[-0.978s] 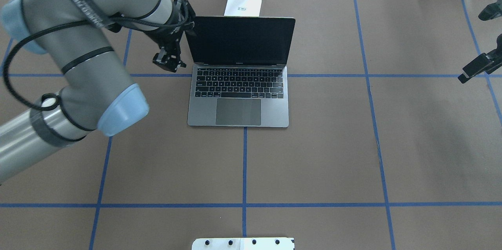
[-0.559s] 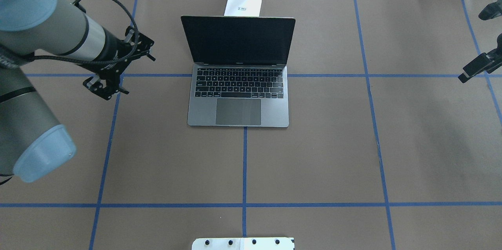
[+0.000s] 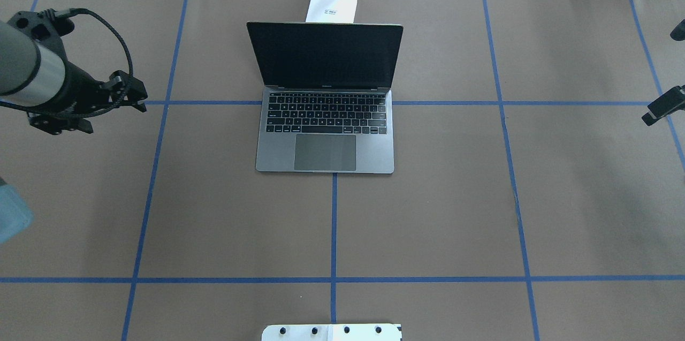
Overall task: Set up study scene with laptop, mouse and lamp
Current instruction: 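Withdraw the left gripper from the laptop to the table edge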
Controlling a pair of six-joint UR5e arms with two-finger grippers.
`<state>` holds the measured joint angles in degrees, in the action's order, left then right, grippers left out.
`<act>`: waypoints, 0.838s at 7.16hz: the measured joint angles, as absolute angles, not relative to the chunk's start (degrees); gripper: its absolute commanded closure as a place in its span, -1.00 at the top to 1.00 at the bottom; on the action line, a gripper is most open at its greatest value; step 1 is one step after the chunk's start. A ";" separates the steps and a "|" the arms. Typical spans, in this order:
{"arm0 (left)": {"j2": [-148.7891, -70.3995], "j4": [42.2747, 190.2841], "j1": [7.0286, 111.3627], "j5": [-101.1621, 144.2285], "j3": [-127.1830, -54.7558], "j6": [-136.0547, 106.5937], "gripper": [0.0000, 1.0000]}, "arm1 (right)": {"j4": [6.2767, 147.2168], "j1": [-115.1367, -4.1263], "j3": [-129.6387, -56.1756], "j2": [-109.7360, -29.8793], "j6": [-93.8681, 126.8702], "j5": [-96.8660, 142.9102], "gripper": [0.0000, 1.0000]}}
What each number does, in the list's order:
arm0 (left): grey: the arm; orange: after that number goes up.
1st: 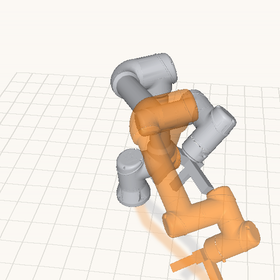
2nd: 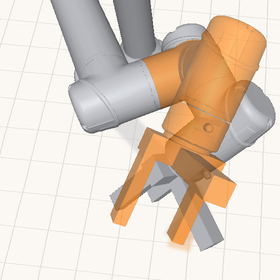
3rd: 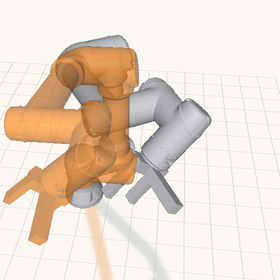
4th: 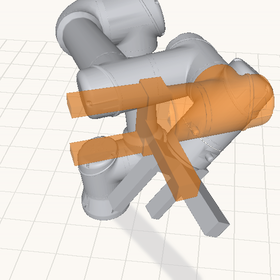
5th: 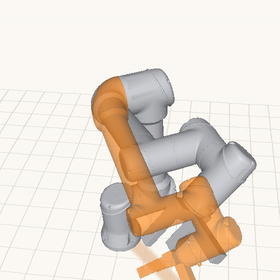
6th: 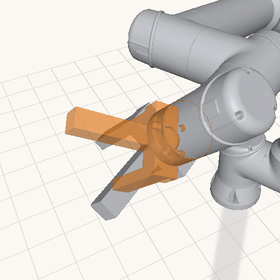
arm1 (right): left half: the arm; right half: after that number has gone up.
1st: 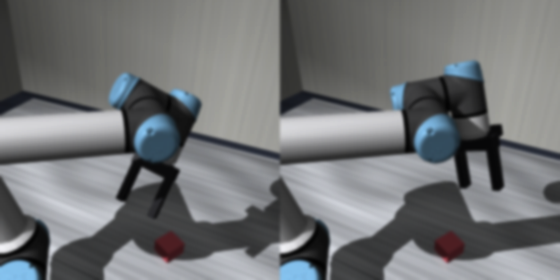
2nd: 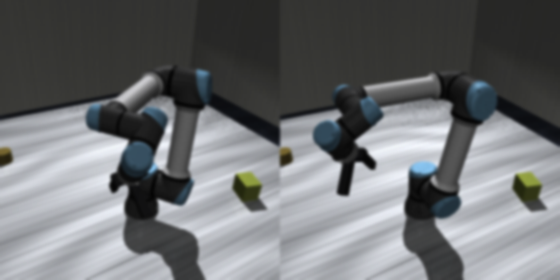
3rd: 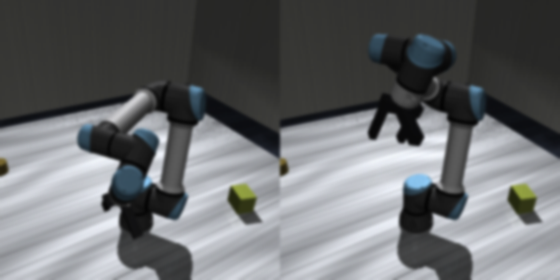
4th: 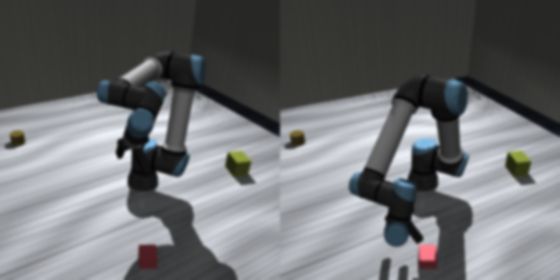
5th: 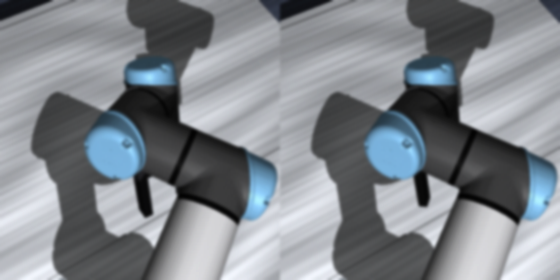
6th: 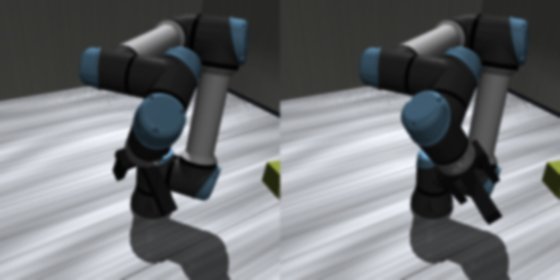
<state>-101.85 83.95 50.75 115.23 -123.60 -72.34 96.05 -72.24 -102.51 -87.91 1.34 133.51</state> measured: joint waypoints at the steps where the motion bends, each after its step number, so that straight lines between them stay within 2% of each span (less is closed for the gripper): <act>1: -99.81 84.06 54.61 117.82 -122.69 -62.65 0.98 | 94.61 -72.24 -103.12 -90.44 2.27 132.88 1.00; 4: -97.78 84.17 67.33 128.57 -116.24 -38.40 0.98 | 78.68 -72.25 -102.90 -103.07 0.47 136.17 0.99; 6: -97.50 84.22 69.94 130.13 -114.67 -33.47 0.98 | 76.07 -72.28 -102.16 -109.18 -7.38 141.33 0.98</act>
